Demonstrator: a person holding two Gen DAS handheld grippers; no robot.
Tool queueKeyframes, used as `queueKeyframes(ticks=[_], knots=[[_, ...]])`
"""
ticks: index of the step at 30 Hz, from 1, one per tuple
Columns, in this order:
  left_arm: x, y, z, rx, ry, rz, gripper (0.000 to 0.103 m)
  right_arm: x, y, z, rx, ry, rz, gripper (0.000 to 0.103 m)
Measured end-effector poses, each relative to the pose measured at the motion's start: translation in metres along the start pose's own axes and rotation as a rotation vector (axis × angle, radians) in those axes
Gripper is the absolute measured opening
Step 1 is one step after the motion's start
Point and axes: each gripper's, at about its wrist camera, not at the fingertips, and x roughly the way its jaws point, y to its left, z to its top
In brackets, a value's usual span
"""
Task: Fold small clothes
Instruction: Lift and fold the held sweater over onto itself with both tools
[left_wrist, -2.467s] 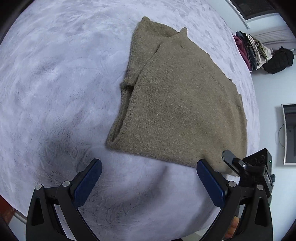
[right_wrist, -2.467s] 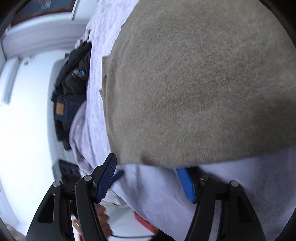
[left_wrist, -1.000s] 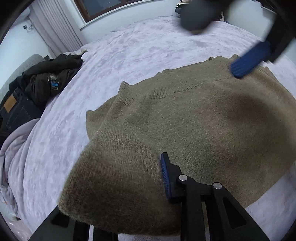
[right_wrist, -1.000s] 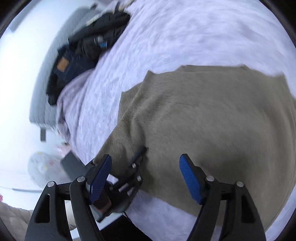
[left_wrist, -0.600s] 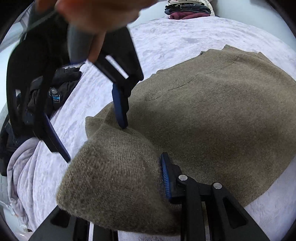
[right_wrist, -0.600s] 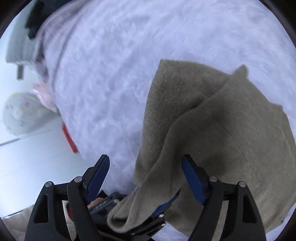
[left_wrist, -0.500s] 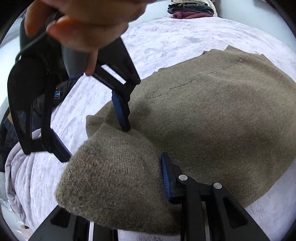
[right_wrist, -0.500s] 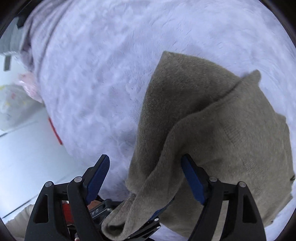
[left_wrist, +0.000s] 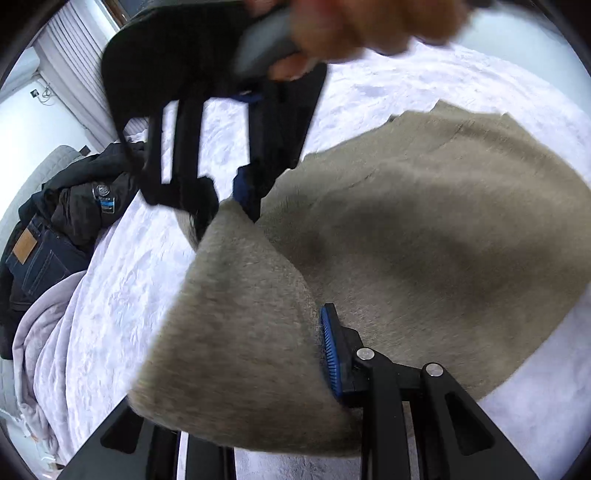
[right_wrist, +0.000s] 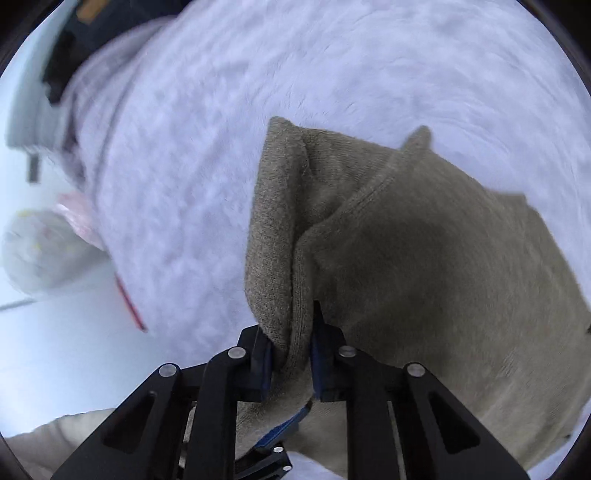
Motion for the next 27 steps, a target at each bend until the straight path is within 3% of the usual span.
queueKeyframes(ticks=[7,16,21,27], knots=[[-0.053,-0.011,0.043,0.004,-0.123,-0.110,0.028,-0.084,-0.053,-0.071,0.102,-0.292,0.251,0.018],[-0.091,-0.099,0.098,0.179,-0.271,-0.244,0.028,-0.190,-0.127,-0.179,0.163,-0.632,0.275,0.018],[-0.085,-0.161,0.098,0.295,-0.251,-0.315,0.028,-0.192,-0.188,-0.246,0.299,-0.740,0.257,0.018],[-0.045,-0.211,0.073,0.399,-0.122,-0.346,0.028,-0.132,-0.266,-0.293,0.524,-0.725,0.258,0.018]])
